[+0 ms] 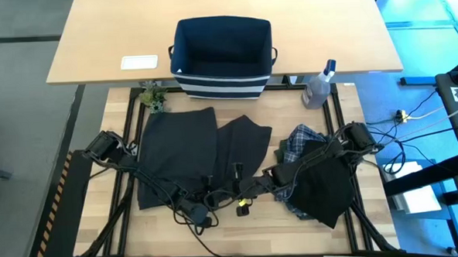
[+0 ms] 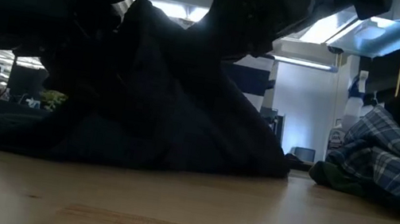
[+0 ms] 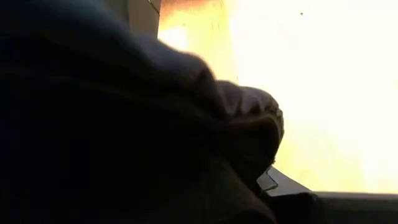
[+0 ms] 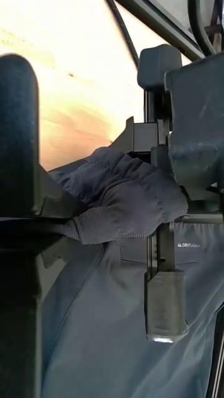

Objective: Fold Laundry from Bin
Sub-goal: Fold the black shorts

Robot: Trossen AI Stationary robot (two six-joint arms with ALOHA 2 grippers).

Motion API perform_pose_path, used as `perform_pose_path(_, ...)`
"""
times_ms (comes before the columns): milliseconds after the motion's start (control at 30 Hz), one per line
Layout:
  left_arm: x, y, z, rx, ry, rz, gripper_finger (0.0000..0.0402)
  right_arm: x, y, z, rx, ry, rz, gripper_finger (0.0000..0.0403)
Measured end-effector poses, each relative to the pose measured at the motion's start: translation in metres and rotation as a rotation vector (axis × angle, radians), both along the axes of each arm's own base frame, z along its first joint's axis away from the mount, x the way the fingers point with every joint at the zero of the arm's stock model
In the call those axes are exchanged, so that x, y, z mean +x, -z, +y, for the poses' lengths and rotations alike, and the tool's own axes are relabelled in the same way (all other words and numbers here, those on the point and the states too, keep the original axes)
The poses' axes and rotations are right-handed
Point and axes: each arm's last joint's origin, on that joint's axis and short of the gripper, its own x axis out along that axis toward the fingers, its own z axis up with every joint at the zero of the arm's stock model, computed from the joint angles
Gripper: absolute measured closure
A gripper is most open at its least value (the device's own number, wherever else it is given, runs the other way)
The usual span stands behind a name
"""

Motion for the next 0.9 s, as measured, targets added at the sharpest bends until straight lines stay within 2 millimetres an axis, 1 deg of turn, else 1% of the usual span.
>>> perform_pose_path(200, 0.000, 0.000, 0.000, -0.006, 0.003, 0.000, 0.0387, 0.000, 0.000, 0.000, -0.011, -0.006, 0.003, 0.0391)
perform_pose_path(433, 0.000, 0.000, 0.000, -0.026, -0.026, -0.012, 0.0386, -0.003, -0.003, -0.002, -0.085, -0.035, 0.013, 0.0391)
perform_pose_path(533, 0.000, -0.001, -0.001, -0.057, -0.081, -0.042, 0.0386, -0.010, -0.012, -0.008, -0.110, -0.025, 0.055, 0.0391)
perform_pose_path(633, -0.002, -0.003, -0.004, -0.066, -0.126, -0.084, 0.0386, -0.017, -0.025, -0.013, -0.125, -0.045, 0.074, 0.0391)
perform_pose_path(767, -0.005, -0.005, -0.012, -0.055, -0.130, -0.126, 0.0394, -0.029, -0.040, -0.016, -0.146, -0.069, 0.109, 0.0391)
perform_pose_path(900, -0.009, -0.006, -0.019, -0.057, -0.112, -0.136, 0.0395, -0.040, -0.048, -0.020, -0.157, -0.068, 0.156, 0.0391)
